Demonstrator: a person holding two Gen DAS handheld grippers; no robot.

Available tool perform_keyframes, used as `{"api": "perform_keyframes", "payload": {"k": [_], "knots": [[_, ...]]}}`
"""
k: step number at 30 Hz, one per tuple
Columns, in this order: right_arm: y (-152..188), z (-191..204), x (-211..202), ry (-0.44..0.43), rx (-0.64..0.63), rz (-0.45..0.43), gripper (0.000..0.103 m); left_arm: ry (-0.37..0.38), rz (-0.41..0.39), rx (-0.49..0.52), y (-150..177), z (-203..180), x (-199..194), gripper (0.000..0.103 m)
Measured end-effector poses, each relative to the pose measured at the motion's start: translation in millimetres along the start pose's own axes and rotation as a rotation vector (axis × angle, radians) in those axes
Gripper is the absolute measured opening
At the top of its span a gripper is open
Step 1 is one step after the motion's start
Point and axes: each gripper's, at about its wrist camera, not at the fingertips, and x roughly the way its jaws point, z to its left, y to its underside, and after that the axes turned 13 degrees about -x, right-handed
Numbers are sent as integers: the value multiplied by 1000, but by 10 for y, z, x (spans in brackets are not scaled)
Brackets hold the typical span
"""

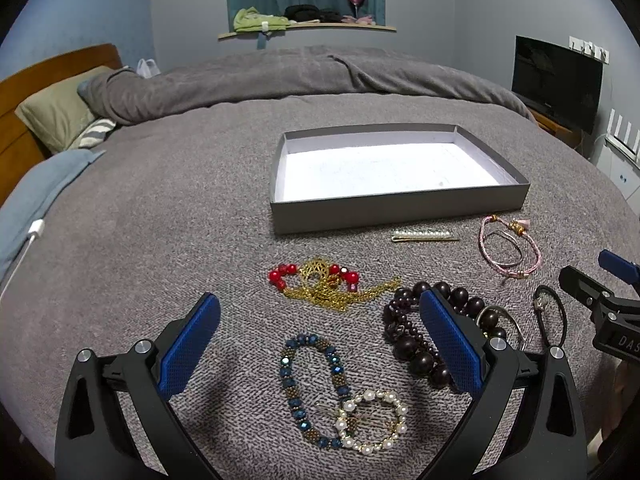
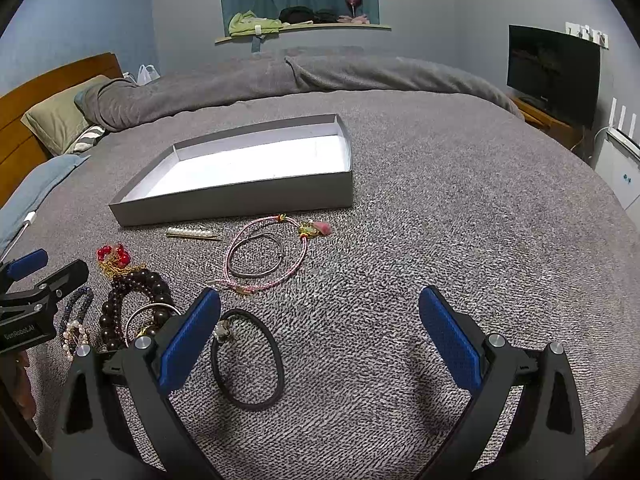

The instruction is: Organize jewelry

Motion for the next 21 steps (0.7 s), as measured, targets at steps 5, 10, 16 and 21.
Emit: {"api": "perform_keyframes", "payload": {"k": [5,10,16,21], "knots": [[0,-4,4,-3,2,1,98,1,-1,0,15,-16,6,99],[1,-7,3,-3,4,2,98,1,-1,1,15,-17,6,99],[0,-8,3,-2,4,1,98,2,-3,-1,20,-20,8,99],[-4,-11,3,-3,5,3,98,2,-3,-1,21,-21,10,99]]}}
